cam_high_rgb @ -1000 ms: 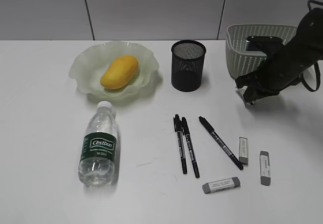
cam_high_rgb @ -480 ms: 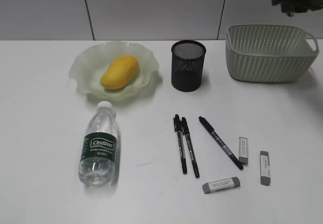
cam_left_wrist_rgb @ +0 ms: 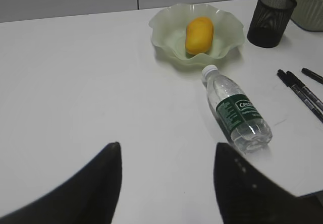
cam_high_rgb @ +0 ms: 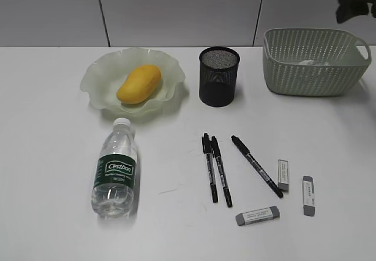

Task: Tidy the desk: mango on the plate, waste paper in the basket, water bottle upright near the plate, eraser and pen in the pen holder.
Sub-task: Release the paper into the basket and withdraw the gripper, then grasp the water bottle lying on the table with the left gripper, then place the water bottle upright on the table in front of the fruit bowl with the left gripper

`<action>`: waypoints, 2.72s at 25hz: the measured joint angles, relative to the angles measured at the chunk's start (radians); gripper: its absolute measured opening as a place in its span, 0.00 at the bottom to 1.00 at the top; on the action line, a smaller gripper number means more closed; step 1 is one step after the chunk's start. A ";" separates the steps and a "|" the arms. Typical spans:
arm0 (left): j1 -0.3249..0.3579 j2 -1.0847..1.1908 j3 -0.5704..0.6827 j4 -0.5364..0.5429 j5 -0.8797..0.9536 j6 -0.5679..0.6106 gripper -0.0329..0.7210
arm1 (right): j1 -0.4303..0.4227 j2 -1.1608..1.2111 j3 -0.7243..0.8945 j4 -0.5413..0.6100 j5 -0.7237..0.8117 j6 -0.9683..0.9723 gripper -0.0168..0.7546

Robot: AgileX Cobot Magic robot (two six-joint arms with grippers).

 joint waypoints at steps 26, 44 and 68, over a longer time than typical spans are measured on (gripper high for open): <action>0.000 0.752 -0.139 -0.028 -0.290 0.000 0.61 | 0.107 -1.797 0.984 -0.064 0.416 0.126 0.73; -0.166 1.876 -0.632 -0.086 -0.431 -0.190 0.92 | 0.107 -1.802 0.998 -0.057 0.382 0.127 0.68; -0.131 1.541 -0.187 0.305 -1.406 -0.236 0.64 | 0.107 -1.802 0.999 -0.057 0.380 0.128 0.60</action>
